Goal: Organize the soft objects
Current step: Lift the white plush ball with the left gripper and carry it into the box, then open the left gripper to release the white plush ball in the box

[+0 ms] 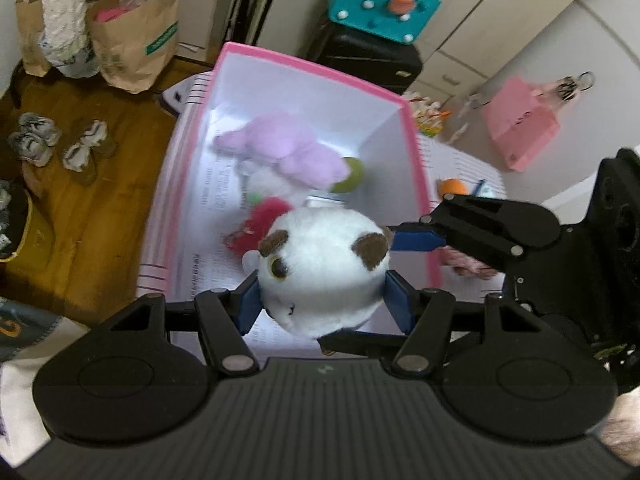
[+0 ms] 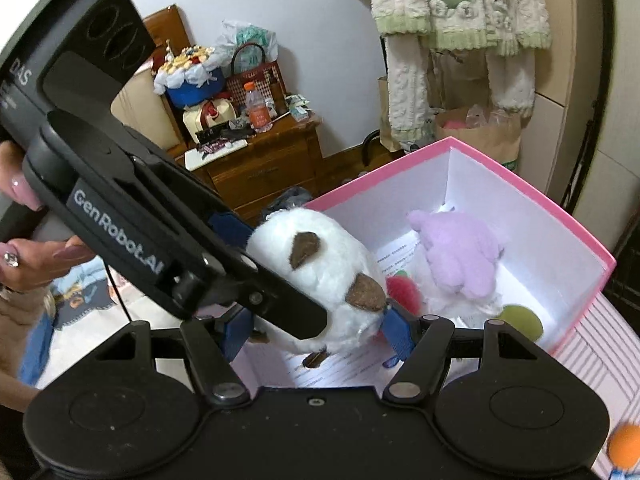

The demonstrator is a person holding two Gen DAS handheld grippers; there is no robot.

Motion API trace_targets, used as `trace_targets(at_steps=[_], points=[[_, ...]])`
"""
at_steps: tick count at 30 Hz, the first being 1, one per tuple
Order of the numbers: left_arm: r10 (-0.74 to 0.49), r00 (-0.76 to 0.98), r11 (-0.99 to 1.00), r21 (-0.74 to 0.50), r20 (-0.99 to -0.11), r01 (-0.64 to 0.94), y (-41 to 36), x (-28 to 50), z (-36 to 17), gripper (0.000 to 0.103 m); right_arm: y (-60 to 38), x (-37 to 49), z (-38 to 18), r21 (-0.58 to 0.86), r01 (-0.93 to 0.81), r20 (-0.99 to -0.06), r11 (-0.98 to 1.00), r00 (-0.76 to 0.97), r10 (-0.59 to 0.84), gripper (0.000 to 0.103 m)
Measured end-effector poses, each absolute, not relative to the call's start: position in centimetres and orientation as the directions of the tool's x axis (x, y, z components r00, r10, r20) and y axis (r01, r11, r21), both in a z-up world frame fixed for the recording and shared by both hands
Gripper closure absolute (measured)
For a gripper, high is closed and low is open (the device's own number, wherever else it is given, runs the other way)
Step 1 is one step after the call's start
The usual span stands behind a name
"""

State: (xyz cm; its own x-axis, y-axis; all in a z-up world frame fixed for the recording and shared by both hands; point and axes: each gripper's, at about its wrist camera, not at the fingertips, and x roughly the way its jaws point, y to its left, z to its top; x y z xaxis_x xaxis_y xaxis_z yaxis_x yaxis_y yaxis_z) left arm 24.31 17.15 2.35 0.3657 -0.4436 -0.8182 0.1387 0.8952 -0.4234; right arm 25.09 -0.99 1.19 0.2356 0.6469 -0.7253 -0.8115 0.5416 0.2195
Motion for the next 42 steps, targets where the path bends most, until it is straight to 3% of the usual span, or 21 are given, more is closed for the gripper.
trace_targets(at_steps=[5,8,9,15,26,42], points=[[-0.367,0.379,0.930,-0.338,-0.849,0.143,17.5,25.3,1.1,0.049,0.5,26.0,0.9,0.085,-0.847,-0.704,0.525,0.322,0.633,0.036],[-0.349,0.417,0.937,-0.315,-0.839,0.150,17.6,26.2,1.1,0.055,1.2,27.0,0.7,0.093,-0.860,-0.699,0.502,0.303,0.648,0.052],[-0.352,0.428,0.936,-0.315,-0.832,0.157,17.5,26.5,1.1,0.056,1.3,27.4,0.5,0.099,-0.860,-0.706,0.500,0.293,0.644,0.053],[-0.346,0.438,0.938,-0.296,-0.830,0.179,17.0,27.7,0.7,0.056,0.7,28.6,-0.4,0.121,-0.828,-0.736,0.547,0.294,0.609,0.052],[-0.237,0.541,0.956,-0.095,-0.807,0.277,15.3,24.3,3.6,0.045,-3.9,24.9,1.4,0.114,-0.753,-0.755,0.648,0.358,0.549,0.046],[-0.257,0.533,0.933,-0.063,-0.806,0.354,12.6,16.9,7.4,0.036,-9.1,17.1,7.2,0.116,-0.738,-0.702,0.665,0.412,0.580,0.039]])
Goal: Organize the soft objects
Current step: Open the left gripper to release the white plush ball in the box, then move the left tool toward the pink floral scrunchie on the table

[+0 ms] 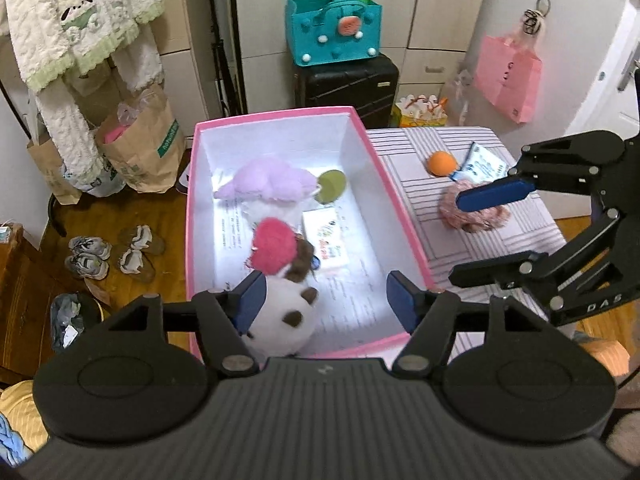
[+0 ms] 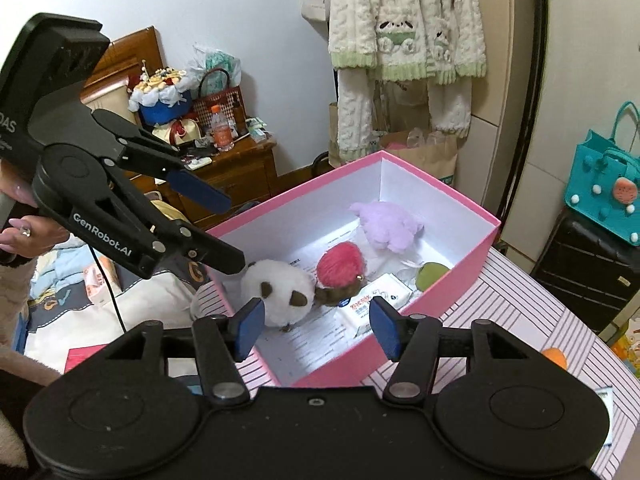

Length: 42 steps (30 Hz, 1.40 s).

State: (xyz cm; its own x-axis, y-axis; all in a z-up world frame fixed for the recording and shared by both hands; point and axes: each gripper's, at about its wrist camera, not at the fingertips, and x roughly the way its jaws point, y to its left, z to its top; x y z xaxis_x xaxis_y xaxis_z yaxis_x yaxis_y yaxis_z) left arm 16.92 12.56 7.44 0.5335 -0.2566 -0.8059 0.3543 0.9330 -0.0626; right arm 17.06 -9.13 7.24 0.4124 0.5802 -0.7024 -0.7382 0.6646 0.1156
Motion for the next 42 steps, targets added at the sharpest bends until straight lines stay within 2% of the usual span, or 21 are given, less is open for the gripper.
trace_targets(at_steps=[8,23,27,33,42], points=[[-0.283,0.508,0.917,-0.074,-0.814,0.391,11.0,13.9,8.3,0.029,-12.1,14.3,8.4,0.166,-0.751,-0.675,0.639,0.386,0.629,0.035],[-0.329,0.447,0.856,-0.063,-0.832,0.512,4.6,10.1,7.6,0.026,-19.5,10.5,7.7,0.107,-0.704,-0.684,0.702,0.461,0.566,0.031],[-0.359,0.420,0.830,-0.080,-0.834,0.551,2.5,10.2,6.8,0.026,-21.3,10.2,6.8,0.111,-0.687,-0.705,0.718,0.455,0.544,0.030],[-0.435,0.359,0.800,-0.171,-0.826,0.575,0.1,11.5,5.1,0.026,-23.4,10.0,4.8,0.112,-0.672,-0.728,0.732,0.446,0.521,0.029],[-0.476,0.419,0.807,-0.195,-0.773,0.557,-3.4,13.9,2.9,0.026,-27.8,12.7,2.2,0.172,-0.622,-0.706,0.764,0.463,0.536,0.028]])
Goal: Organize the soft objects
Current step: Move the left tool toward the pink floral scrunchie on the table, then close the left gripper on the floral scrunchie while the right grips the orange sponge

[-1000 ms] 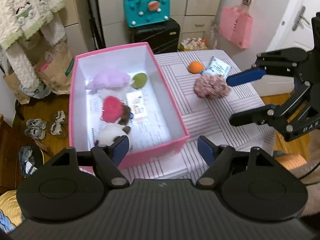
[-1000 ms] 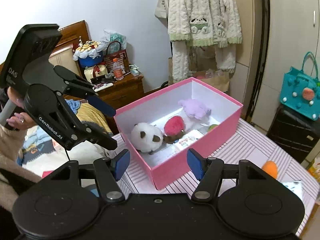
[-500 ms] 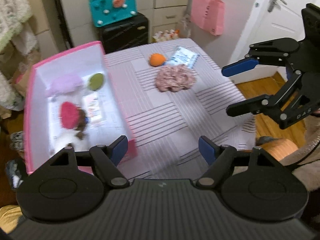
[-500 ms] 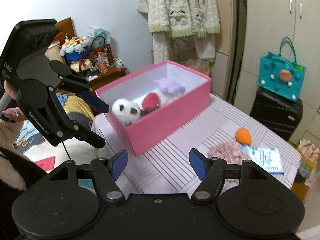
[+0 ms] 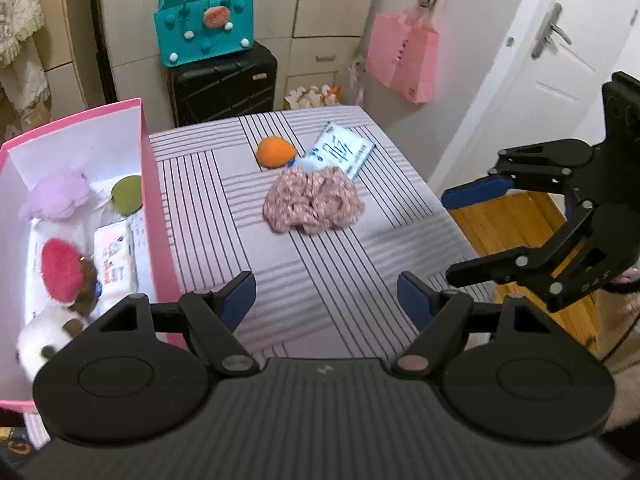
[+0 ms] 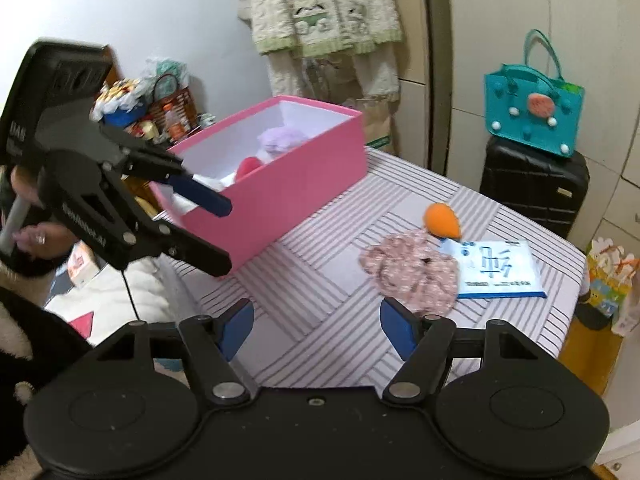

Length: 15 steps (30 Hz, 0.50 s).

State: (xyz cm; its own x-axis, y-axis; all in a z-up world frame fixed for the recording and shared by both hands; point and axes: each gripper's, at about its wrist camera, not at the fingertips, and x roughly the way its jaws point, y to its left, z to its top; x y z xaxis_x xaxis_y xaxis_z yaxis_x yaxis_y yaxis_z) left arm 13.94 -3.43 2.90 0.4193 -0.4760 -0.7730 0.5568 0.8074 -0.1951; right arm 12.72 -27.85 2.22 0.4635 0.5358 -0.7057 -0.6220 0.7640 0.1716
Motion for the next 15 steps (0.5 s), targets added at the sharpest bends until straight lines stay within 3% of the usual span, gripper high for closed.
trace_targets(at_steps=[15], points=[[-0.393,0.594,0.900,-0.164,-0.702,0.403,-9.0,18.4,-3.5,0.026,-33.2,20.2,-2.7,0.148,-0.577,-0.602,0.803,0.592,0.536,0.028]])
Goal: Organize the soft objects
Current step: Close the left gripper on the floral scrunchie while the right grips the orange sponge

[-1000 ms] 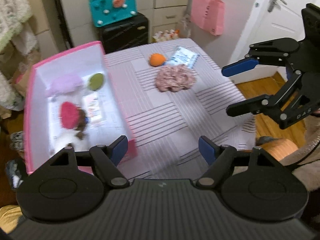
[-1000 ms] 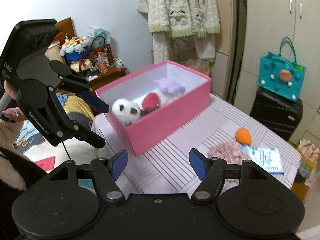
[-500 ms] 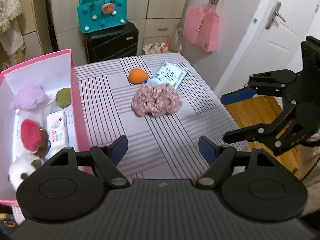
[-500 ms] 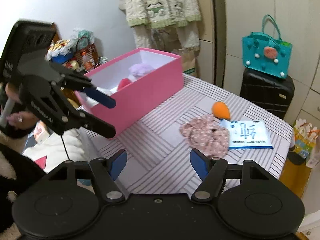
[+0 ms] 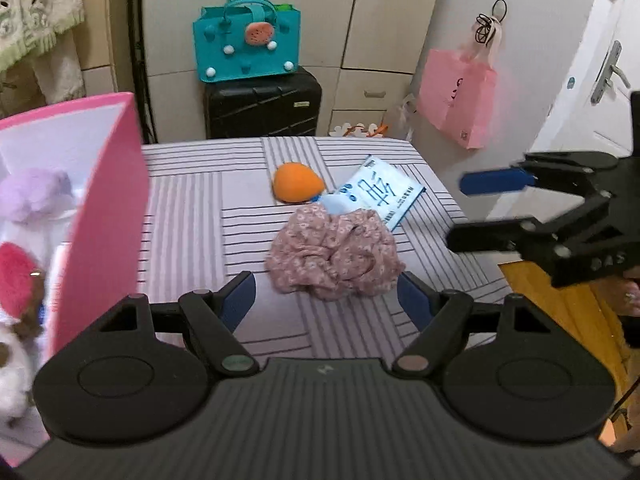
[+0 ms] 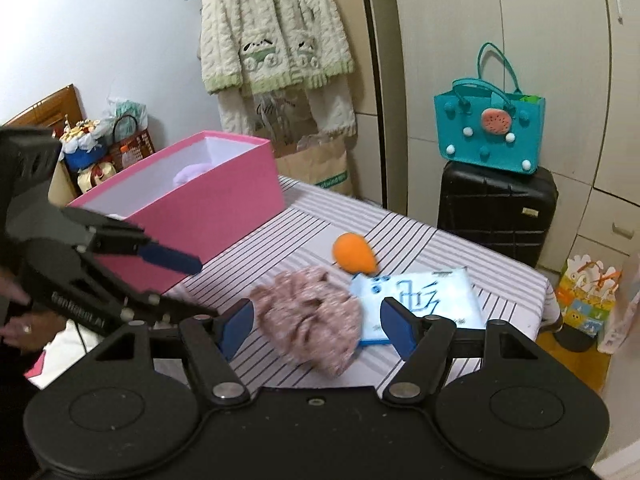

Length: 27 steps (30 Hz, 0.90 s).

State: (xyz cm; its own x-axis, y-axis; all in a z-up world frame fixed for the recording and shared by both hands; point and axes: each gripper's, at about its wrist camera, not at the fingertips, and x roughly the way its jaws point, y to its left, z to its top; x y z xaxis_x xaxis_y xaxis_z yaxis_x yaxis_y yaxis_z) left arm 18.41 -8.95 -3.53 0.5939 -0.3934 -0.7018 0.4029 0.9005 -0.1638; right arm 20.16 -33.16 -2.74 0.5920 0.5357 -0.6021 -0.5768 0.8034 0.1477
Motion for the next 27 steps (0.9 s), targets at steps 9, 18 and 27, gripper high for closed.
trace_targets(at_steps=[9,18,27], points=[[-0.330,0.687,0.901,0.000,-0.648,0.433,-14.0,19.5,-6.7,0.017,-33.2,22.6,-3.7,0.155,-0.619,-0.511,0.770,0.617,0.599,0.028],[-0.311,0.689,0.915,-0.010,-0.655,0.404,-16.2,21.6,-8.8,0.010,-31.3,26.3,-4.9,0.101,-0.668,-0.594,0.737,0.554,0.583,0.028],[-0.336,0.671,0.938,-0.168,-0.661,0.305,-13.9,23.5,-10.5,0.018,-29.3,31.8,-7.5,0.198,-0.636,-0.645,0.746,0.489,0.588,0.033]])
